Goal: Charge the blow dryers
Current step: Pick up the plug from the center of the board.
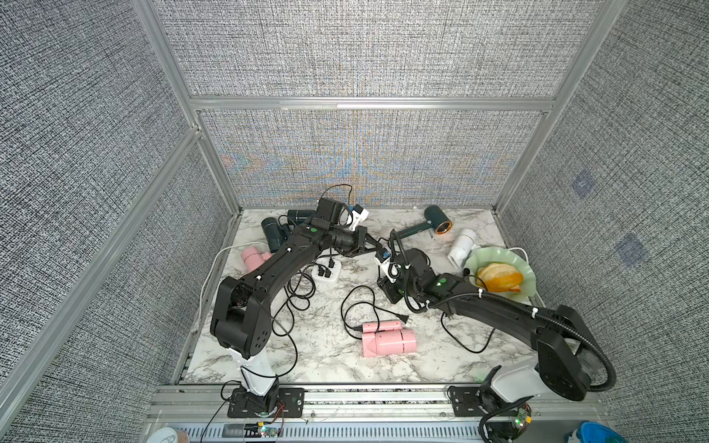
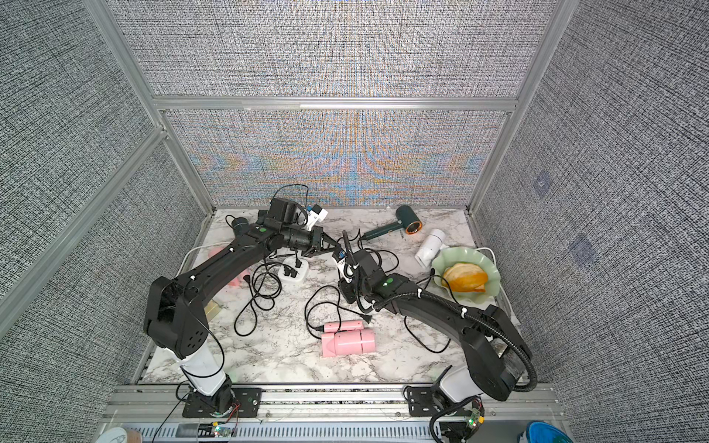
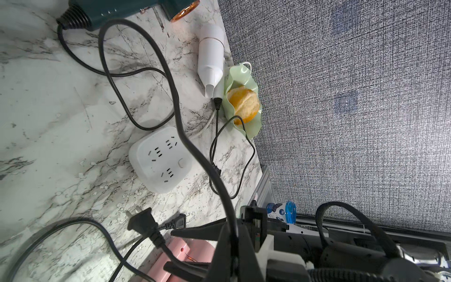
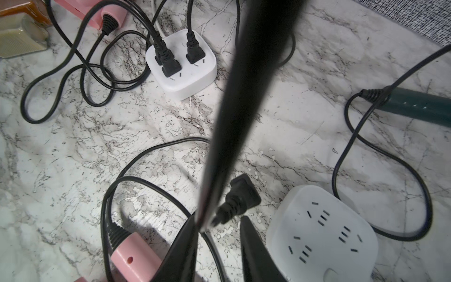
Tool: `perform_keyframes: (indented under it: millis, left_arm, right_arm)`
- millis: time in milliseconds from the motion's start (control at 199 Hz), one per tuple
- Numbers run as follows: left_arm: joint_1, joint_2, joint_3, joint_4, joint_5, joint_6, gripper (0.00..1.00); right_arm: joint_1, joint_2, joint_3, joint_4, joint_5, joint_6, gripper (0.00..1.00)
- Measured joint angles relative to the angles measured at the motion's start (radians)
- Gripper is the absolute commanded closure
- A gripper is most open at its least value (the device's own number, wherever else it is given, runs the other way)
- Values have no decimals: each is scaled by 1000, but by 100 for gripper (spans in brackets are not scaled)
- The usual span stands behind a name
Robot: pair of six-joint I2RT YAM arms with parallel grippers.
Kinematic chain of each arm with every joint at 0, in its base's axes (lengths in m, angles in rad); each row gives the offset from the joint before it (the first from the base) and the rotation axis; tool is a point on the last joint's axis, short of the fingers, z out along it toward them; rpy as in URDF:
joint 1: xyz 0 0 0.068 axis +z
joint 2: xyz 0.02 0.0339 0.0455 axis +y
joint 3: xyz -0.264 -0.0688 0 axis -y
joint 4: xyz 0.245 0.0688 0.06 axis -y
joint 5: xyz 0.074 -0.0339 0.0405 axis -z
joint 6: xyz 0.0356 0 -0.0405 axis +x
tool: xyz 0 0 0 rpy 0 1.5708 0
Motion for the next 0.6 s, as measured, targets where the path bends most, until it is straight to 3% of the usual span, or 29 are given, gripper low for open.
perform_keyframes:
  millis: [401,597]
  left_arm:
    - [4,1,8,-10,8,0,95]
    - [4,1,8,-12,30,0,95]
  right_arm:
    - [35,32,-24,43,82,-29,67]
    - [50,-52,-118,123,113,-6,67]
